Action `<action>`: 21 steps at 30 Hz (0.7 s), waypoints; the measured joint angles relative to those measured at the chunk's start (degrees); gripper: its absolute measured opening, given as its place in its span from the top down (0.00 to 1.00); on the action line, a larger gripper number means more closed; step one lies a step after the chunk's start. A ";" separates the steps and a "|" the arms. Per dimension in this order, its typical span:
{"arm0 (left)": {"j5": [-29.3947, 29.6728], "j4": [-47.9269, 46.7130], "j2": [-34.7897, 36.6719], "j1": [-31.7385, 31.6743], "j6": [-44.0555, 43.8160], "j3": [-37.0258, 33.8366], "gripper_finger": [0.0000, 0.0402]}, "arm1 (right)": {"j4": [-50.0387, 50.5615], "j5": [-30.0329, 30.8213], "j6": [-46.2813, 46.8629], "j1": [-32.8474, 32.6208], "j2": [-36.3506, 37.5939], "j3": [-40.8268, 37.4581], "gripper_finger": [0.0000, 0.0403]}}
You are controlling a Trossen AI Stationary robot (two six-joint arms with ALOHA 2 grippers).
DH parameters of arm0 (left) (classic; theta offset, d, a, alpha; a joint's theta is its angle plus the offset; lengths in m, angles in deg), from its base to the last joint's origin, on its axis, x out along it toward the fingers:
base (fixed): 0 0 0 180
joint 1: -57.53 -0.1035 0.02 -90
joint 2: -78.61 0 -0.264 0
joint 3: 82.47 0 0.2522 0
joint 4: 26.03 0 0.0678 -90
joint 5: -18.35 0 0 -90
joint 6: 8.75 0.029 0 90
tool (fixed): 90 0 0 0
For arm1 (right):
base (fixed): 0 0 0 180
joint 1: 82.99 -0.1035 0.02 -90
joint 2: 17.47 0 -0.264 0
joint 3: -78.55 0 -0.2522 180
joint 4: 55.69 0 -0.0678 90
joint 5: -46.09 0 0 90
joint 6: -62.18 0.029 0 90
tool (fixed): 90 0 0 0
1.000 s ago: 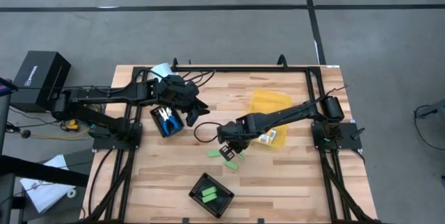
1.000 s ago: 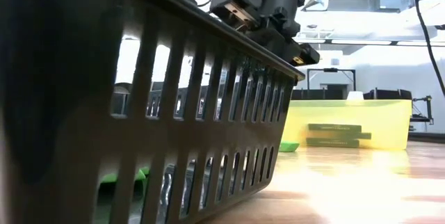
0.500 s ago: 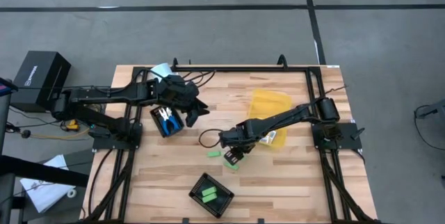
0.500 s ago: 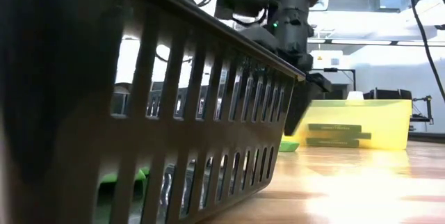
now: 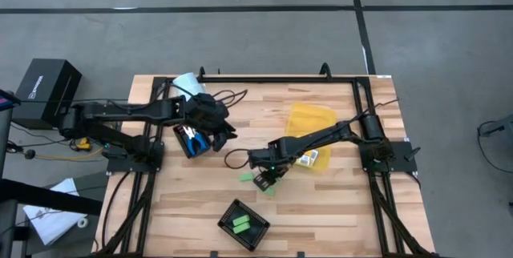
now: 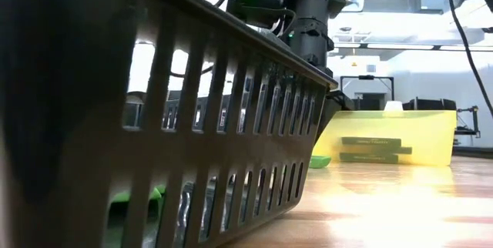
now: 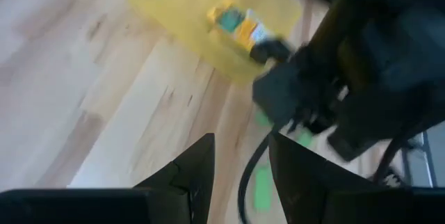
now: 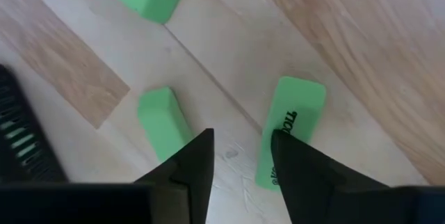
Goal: Pick & Place School Supplies
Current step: Put the green eraser into the bottom black bin
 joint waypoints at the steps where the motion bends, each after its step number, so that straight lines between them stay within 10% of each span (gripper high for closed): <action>1: -0.17 -0.19 -0.02 0.00 -0.17 -0.59 0.67 | 0.13 0.14 -0.04 0.23 0.17 -0.03 0.67; 21: -4.20 3.36 0.00 -3.54 -0.20 -0.90 0.67 | -0.03 -1.23 -0.67 3.20 3.76 -0.64 0.65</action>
